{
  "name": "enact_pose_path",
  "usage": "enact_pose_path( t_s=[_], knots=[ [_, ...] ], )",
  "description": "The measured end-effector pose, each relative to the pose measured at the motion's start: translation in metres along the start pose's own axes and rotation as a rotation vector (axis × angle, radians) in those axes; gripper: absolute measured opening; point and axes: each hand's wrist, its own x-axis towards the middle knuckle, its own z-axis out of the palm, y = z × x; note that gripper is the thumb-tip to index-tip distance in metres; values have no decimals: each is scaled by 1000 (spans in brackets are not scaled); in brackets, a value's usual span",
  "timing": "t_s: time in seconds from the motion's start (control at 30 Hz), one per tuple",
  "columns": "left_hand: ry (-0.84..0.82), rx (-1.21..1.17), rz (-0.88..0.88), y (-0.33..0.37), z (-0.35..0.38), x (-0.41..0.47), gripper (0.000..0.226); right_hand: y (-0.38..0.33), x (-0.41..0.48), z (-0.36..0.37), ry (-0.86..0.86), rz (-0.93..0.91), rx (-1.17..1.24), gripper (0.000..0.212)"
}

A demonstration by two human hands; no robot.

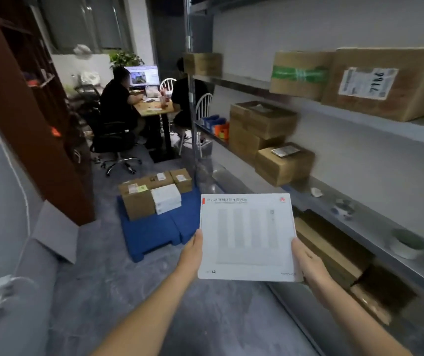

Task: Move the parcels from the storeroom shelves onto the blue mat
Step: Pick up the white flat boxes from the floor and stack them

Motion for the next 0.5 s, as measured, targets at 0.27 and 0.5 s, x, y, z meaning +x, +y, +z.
enact_pose_path(
  t_s=[0.27,0.5],
  knots=[
    [92,-46,-79,23,-22,137,50,-48,155,67,-137,95,-101,68],
    [205,-99,-143,84,-40,284,47,-114,332,132,-272,114,-193,58]
  ],
)
